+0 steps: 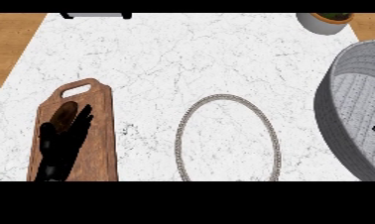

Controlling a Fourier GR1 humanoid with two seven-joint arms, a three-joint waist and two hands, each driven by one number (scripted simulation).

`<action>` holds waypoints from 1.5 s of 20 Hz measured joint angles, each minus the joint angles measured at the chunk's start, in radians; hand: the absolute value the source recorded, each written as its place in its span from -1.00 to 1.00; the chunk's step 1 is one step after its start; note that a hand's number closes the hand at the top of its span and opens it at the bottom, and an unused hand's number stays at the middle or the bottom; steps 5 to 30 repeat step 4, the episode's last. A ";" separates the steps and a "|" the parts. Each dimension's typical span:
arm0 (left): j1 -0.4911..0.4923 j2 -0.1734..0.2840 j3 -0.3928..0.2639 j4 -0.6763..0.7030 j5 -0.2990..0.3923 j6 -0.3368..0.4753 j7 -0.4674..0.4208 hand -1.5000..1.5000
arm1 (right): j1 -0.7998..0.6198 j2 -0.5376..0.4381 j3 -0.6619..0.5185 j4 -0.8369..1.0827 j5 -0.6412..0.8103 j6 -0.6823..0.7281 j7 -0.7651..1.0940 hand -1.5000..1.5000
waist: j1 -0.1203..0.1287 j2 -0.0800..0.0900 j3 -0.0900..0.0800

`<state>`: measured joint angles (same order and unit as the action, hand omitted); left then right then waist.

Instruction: Pick the cupcake from the placemat and place it in the basket

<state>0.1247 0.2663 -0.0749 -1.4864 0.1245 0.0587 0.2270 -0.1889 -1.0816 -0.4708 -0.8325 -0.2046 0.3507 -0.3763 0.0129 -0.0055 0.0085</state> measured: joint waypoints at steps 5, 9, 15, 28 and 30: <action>0.002 -0.007 0.001 -0.007 -0.007 0.004 0.000 0.00 | -0.019 -0.072 -0.047 0.151 -0.006 0.055 -0.025 -1.00 | 0.001 0.002 0.000; 0.002 -0.007 0.001 -0.007 -0.007 0.004 0.000 0.00 | -0.019 -0.072 -0.047 0.151 -0.006 0.055 -0.025 -1.00 | 0.001 0.002 0.000; 0.002 -0.007 0.001 -0.007 -0.007 0.004 0.000 0.00 | -0.019 -0.072 -0.047 0.151 -0.006 0.055 -0.025 -1.00 | 0.001 0.002 0.000; 0.002 -0.007 0.001 -0.007 -0.007 0.004 0.000 0.00 | -0.019 -0.072 -0.047 0.151 -0.006 0.055 -0.025 -1.00 | 0.001 0.002 0.000; 0.002 -0.007 0.001 -0.007 -0.007 0.004 0.000 0.00 | -0.019 -0.072 -0.047 0.151 -0.006 0.055 -0.025 -1.00 | 0.001 0.002 0.000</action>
